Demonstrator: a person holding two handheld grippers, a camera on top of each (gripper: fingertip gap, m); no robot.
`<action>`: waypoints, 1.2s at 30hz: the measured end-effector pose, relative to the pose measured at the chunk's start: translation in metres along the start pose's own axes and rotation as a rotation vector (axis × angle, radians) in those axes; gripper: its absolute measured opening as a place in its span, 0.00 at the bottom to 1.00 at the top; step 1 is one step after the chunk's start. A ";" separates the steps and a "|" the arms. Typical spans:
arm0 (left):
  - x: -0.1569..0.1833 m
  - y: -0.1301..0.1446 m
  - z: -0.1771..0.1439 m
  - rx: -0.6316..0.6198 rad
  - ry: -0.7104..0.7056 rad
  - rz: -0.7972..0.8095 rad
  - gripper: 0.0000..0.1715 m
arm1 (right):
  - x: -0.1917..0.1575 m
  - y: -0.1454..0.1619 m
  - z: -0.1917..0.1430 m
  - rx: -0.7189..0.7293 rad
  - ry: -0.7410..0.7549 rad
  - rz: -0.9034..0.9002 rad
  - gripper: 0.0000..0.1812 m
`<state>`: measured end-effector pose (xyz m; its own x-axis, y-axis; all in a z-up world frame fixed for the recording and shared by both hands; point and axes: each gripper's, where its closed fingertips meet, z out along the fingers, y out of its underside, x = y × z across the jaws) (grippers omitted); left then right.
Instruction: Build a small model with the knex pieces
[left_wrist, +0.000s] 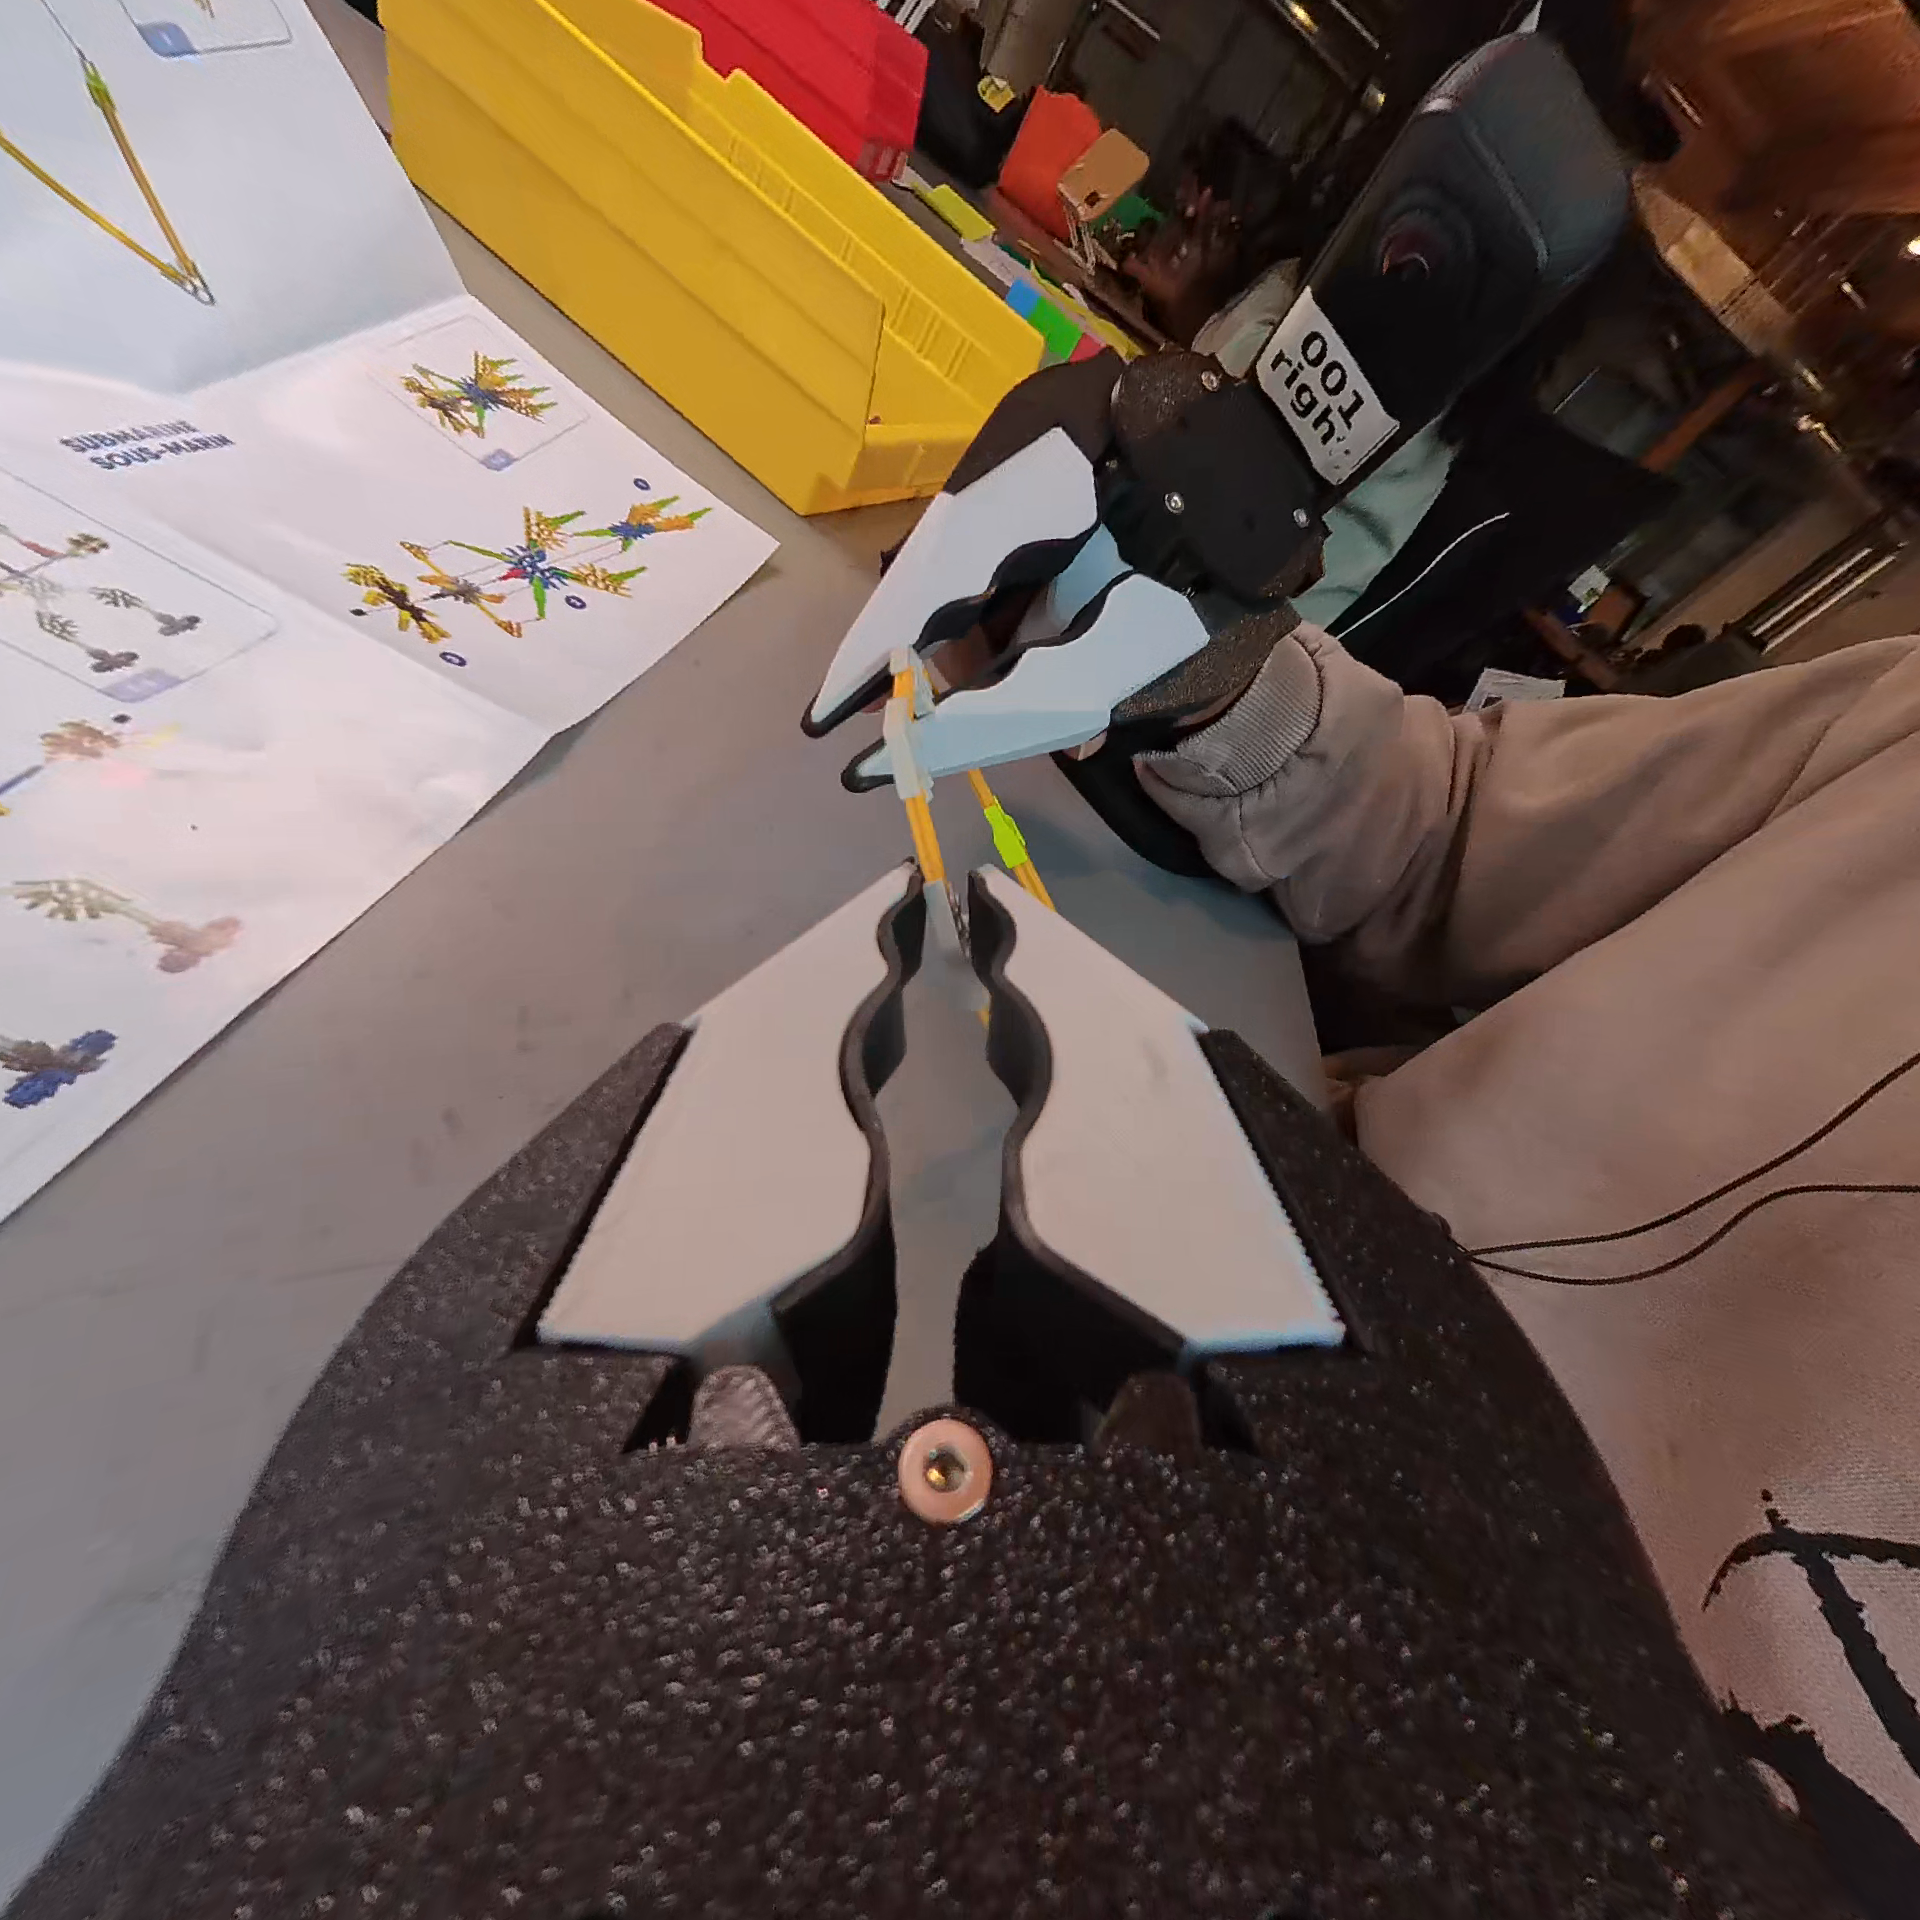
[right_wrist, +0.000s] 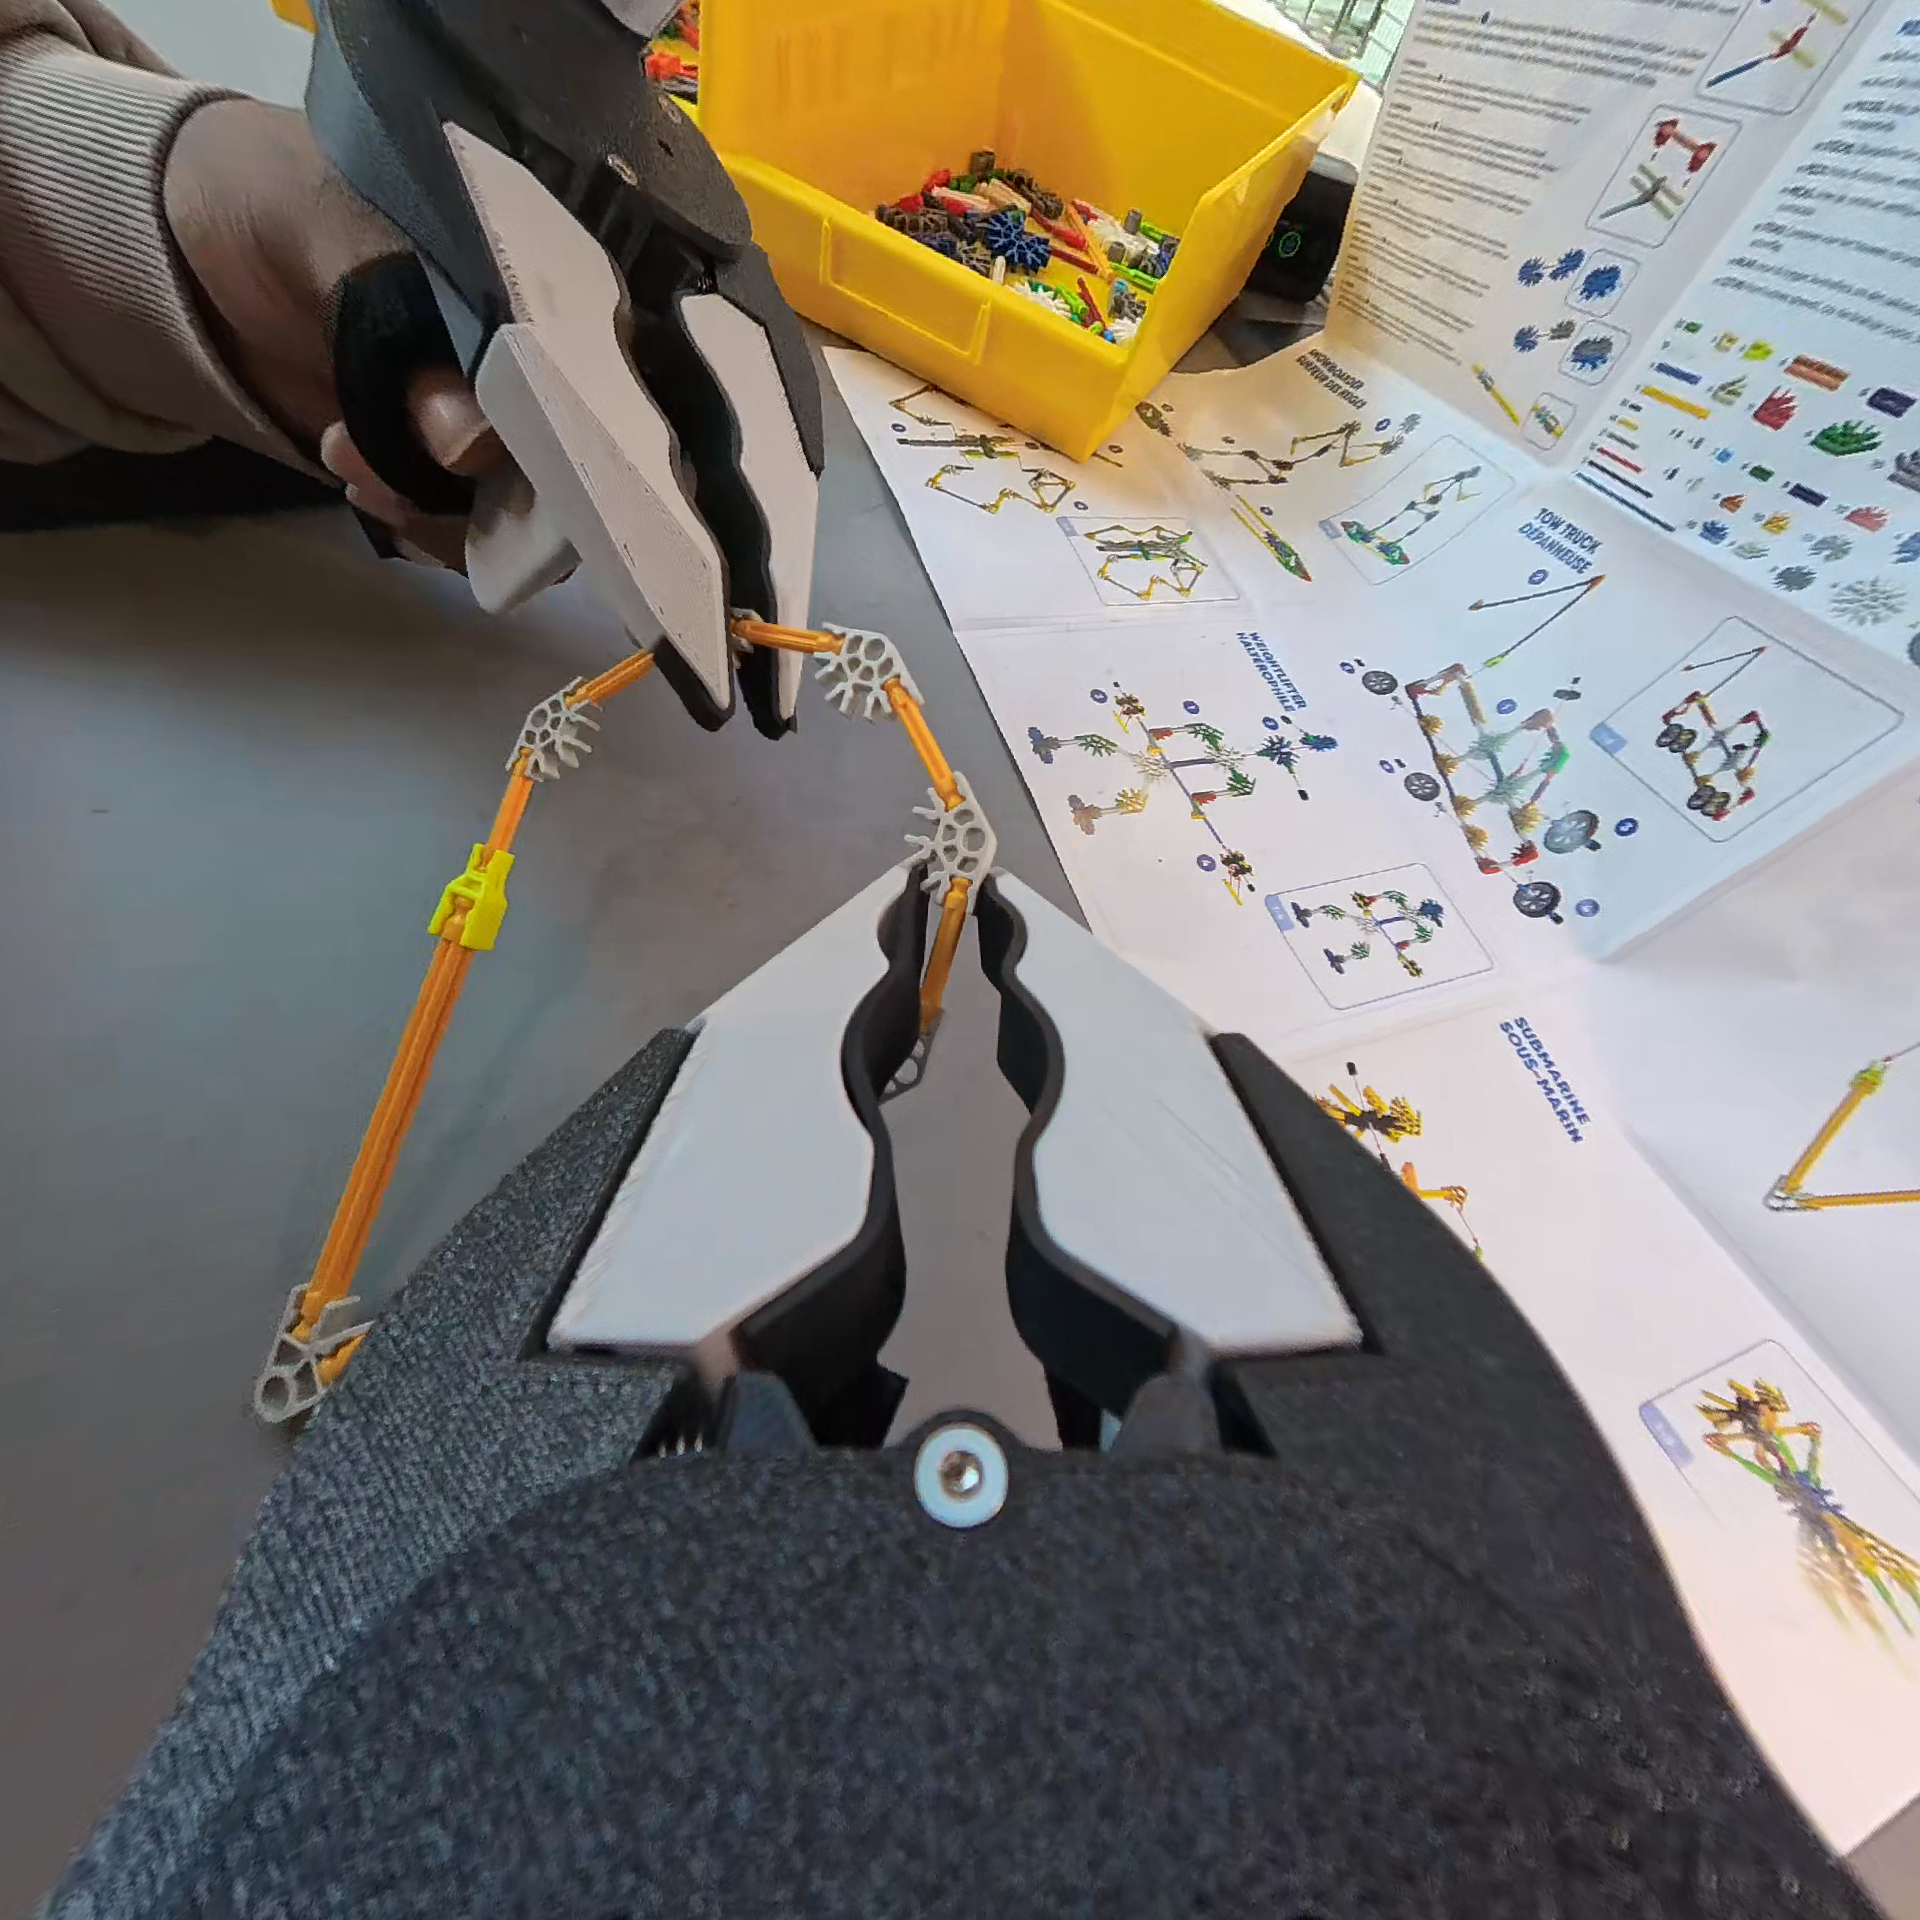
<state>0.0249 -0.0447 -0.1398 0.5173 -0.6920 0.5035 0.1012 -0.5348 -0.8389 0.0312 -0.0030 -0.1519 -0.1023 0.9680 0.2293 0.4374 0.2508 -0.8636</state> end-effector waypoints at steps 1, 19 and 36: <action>0.001 -0.002 0.000 0.012 0.005 -0.005 0.04 | 0.001 -0.002 -0.001 0.011 0.013 -0.007 0.04; 0.004 -0.020 -0.016 0.103 0.001 0.068 0.02 | -0.015 -0.011 -0.037 0.140 -0.457 0.510 0.18; -0.007 -0.026 -0.024 0.143 -0.062 0.053 0.03 | -0.010 -0.011 -0.033 0.178 -0.422 0.482 0.02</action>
<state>-0.0014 -0.0374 -0.1168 0.5764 -0.6837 0.4475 0.1900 -0.4205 -0.8872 0.0572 -0.0154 -0.1296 -0.2888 0.8850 -0.3652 0.3711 -0.2482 -0.8948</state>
